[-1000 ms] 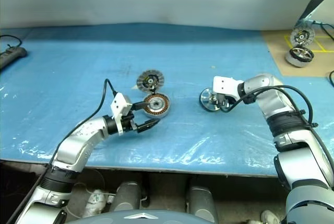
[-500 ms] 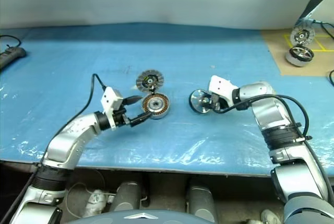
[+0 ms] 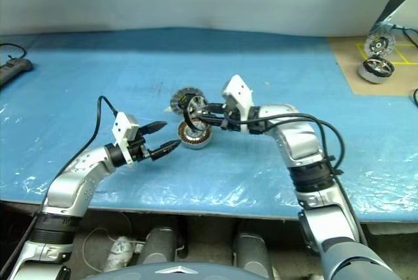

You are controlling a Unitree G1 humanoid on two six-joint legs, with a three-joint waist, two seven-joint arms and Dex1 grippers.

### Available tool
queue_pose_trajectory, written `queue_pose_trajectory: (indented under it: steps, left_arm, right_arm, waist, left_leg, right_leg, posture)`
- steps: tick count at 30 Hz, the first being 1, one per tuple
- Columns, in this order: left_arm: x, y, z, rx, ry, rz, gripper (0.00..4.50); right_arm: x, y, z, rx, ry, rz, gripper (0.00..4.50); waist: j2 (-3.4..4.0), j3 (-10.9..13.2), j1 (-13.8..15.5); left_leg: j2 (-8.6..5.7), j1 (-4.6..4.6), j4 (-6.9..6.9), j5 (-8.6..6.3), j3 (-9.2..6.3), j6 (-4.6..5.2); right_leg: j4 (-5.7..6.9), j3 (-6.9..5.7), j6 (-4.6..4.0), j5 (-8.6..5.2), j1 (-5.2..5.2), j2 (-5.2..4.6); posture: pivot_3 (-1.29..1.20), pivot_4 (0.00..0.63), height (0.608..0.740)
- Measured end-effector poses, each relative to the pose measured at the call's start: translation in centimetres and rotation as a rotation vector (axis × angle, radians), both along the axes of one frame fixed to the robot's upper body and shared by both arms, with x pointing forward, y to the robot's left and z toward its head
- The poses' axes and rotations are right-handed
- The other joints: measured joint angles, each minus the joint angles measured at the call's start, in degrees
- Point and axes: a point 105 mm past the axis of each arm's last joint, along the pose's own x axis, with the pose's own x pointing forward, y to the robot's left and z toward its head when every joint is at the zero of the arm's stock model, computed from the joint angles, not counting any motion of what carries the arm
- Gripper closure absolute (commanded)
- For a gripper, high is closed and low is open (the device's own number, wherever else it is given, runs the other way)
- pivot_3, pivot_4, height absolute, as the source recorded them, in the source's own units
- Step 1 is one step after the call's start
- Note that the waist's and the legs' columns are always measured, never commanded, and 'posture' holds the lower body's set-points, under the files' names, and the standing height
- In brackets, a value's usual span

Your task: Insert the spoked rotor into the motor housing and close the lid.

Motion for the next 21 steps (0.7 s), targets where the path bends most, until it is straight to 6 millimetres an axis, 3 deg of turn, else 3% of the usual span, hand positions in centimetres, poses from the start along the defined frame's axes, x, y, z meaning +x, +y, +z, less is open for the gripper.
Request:
queue_pose_trajectory:
  steps: [5,14,21]
  left_arm:
    - [0.3,0.2,0.0,0.008,0.001,0.005,0.0]
    - [-0.6,0.9,-1.3,0.014,0.029,0.031,0.0]
    - [-0.9,0.4,-0.2,0.015,-0.013,0.028,0.0]
  right_arm:
    - [1.0,0.5,-2.7,-0.098,0.019,0.004,3.25]
    - [0.6,-0.4,-2.6,-0.202,-0.037,0.088,3.25]
    - [0.3,-0.1,-2.8,-0.271,-0.08,0.15,3.25]
  waist:
    - [0.0,0.0,0.06]
    - [-0.01,0.01,0.03]
    - [-0.01,0.0,0.03]
  left_leg:
    - [-0.06,-0.15,-0.05,0.05,0.0,-0.06]
    - [-0.02,-0.07,-0.02,-0.02,-0.01,0.05]
    - [-0.01,-0.03,0.07,-0.06,-0.01,0.13]
  right_leg:
    - [-0.14,-0.02,0.0,0.0,-0.07,-0.01]
    - [-0.07,-0.02,0.0,0.0,-0.03,-0.01]
    - [0.02,-0.01,0.0,0.0,0.03,-0.01]
  posture:
    - [0.0,0.15,0.74]
    - [0.0,0.15,0.74]
    - [0.0,0.15,0.74]
